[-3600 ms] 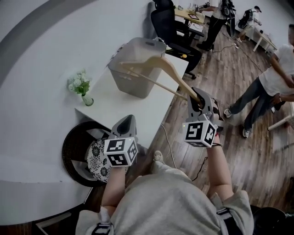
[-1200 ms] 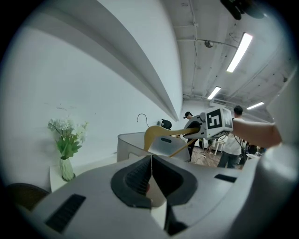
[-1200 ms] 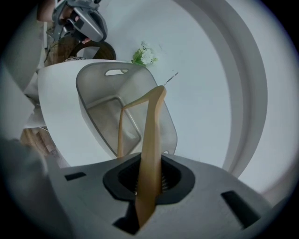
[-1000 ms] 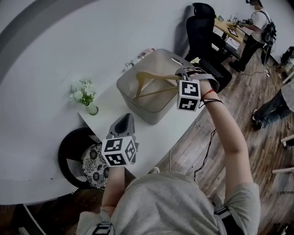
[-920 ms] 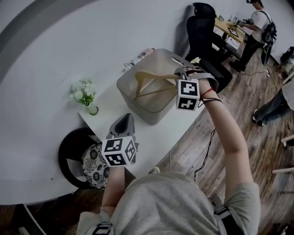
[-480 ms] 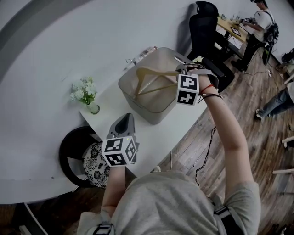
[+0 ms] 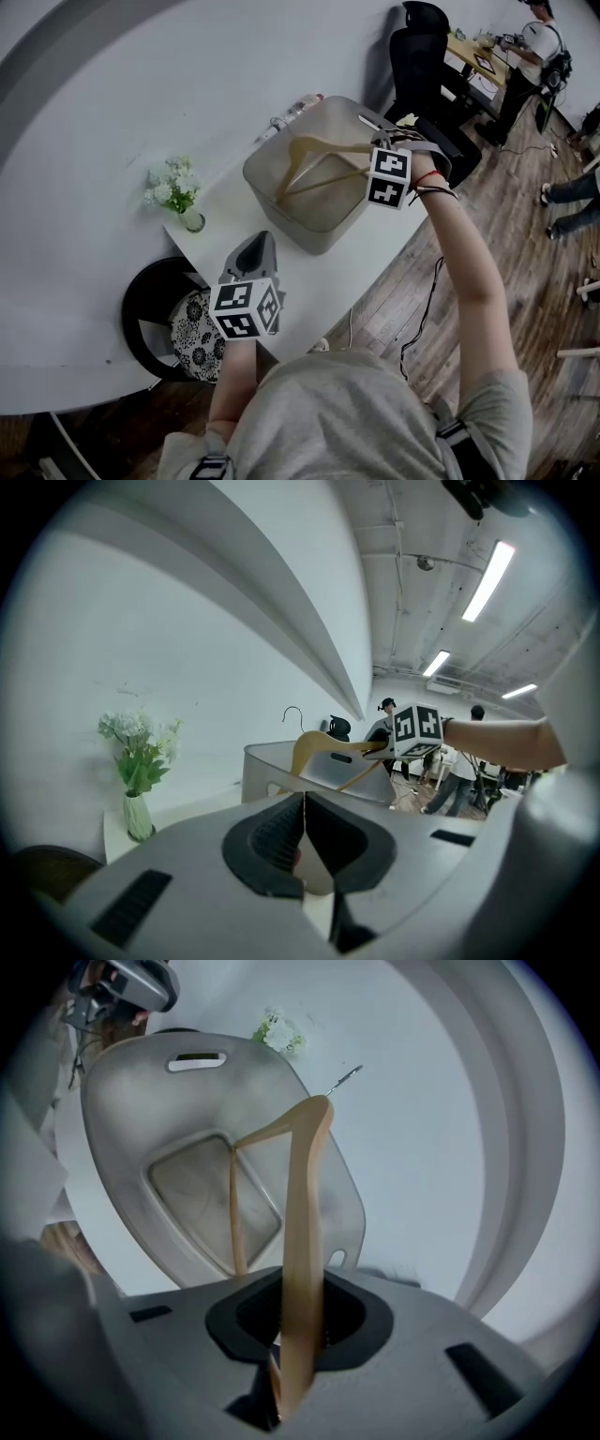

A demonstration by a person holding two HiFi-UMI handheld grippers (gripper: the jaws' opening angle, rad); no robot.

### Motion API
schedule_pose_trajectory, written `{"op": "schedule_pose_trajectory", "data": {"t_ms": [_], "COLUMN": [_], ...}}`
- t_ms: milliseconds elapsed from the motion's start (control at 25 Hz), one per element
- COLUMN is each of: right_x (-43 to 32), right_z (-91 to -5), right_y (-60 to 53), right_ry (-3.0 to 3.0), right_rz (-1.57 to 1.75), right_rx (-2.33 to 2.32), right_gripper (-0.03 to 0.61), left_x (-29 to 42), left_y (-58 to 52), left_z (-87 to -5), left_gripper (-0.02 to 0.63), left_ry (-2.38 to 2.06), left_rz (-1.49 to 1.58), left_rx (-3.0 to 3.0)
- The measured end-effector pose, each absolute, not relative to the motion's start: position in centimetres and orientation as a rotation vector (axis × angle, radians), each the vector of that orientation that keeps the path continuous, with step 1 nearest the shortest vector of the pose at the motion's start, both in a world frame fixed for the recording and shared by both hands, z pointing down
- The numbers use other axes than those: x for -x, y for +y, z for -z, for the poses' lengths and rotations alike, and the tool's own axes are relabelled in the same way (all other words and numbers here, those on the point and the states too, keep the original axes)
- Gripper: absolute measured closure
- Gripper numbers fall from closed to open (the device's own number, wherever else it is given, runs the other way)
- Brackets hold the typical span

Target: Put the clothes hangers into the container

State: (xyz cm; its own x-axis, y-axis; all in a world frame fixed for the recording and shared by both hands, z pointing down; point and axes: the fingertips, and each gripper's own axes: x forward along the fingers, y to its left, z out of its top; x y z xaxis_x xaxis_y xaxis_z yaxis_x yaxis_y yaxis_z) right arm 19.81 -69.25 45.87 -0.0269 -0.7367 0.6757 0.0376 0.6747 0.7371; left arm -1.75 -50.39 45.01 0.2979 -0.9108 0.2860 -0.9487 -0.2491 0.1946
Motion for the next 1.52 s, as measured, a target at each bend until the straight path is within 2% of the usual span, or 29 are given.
{"op": "schedule_pose_trajectory", "data": {"t_ms": [400,560,920,1200,1520], "right_x": [-21.1,-21.4,-21.1,-21.0,-20.2], "right_z": [-46.7,-46.6,-45.5,-44.3,-43.0], "right_y": [-70.7,-71.1,-71.3,-70.6,-68.3], "right_ry": [-1.501,-1.504,-1.534,-1.573,-1.672], "right_rz": [0.657,0.642,0.648,0.639,0.609], "right_rx": [-0.661,-0.677,-0.743,-0.792,-0.814], "right_gripper": [0.499,0.462,0.329,0.267,0.256], "left_x": [1.7,1.8,1.9,2.1,1.8], "left_y": [-50.4,-50.3,-49.8,-49.0,-47.6], "left_z": [-45.1,-45.3,-44.9,-44.5,-43.7], "left_gripper": [0.604,0.605,0.604,0.604,0.604], "left_ry": [-1.685,-1.688,-1.693,-1.691,-1.672], "left_rz": [-0.174,-0.179,-0.175,-0.165,-0.158], "left_rx": [-2.236,-2.235,-2.236,-2.240,-2.263]}}
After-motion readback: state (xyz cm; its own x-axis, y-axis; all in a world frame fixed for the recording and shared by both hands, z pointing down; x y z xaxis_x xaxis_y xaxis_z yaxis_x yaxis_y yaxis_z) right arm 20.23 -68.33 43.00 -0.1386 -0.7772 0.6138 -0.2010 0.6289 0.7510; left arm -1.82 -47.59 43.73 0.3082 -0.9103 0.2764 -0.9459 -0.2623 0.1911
